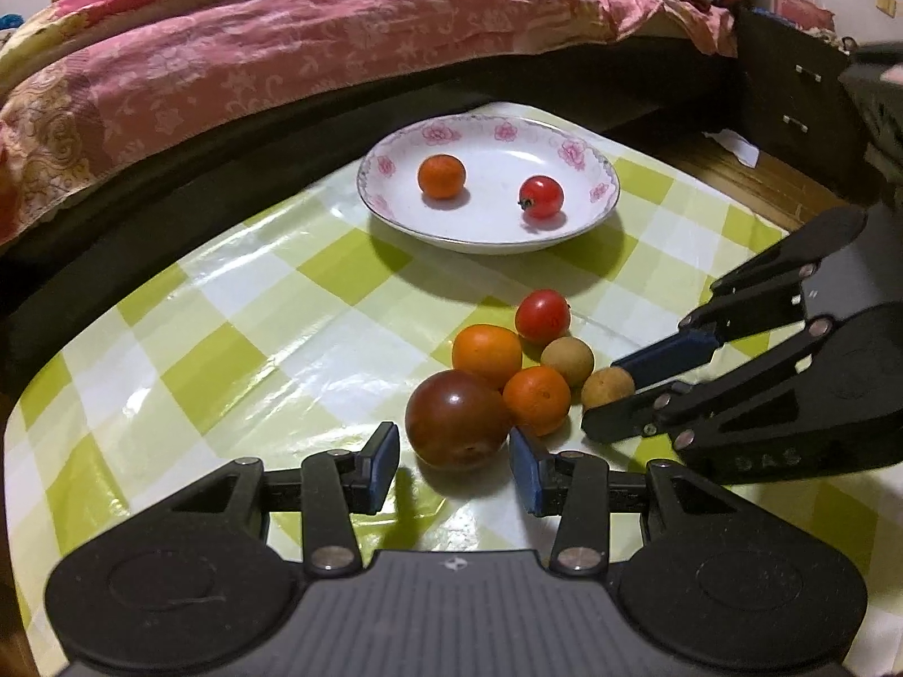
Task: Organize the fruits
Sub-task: 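Withdraw both grippers from the bowl back toward the remaining fruits, then grasp the brown round fruit with the right gripper while the left gripper grasps the dark tomato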
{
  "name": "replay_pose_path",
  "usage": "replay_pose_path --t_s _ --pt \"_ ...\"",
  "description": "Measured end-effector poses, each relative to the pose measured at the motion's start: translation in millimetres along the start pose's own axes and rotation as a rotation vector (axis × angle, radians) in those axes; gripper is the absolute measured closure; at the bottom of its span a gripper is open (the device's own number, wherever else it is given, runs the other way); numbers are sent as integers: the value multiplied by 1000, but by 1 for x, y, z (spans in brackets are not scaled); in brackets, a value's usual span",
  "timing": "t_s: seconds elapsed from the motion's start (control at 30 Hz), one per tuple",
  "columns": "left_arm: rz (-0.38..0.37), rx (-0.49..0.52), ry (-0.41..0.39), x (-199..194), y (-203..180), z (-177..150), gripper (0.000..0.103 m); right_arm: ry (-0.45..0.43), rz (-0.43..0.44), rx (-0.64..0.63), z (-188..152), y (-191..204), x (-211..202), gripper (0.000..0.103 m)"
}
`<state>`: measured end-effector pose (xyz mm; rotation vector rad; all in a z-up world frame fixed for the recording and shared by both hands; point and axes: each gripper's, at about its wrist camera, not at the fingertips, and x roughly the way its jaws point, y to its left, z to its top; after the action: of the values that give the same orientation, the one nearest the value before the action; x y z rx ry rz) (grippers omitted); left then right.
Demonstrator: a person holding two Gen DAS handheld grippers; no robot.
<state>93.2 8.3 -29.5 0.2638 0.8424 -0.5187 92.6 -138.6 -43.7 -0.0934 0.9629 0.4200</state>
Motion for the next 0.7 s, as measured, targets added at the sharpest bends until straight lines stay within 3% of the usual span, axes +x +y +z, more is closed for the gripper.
replay_pose_path --t_s 0.7 --pt "-27 -10 12 27 1 15 50 32 27 24 0 -18 -4 80"
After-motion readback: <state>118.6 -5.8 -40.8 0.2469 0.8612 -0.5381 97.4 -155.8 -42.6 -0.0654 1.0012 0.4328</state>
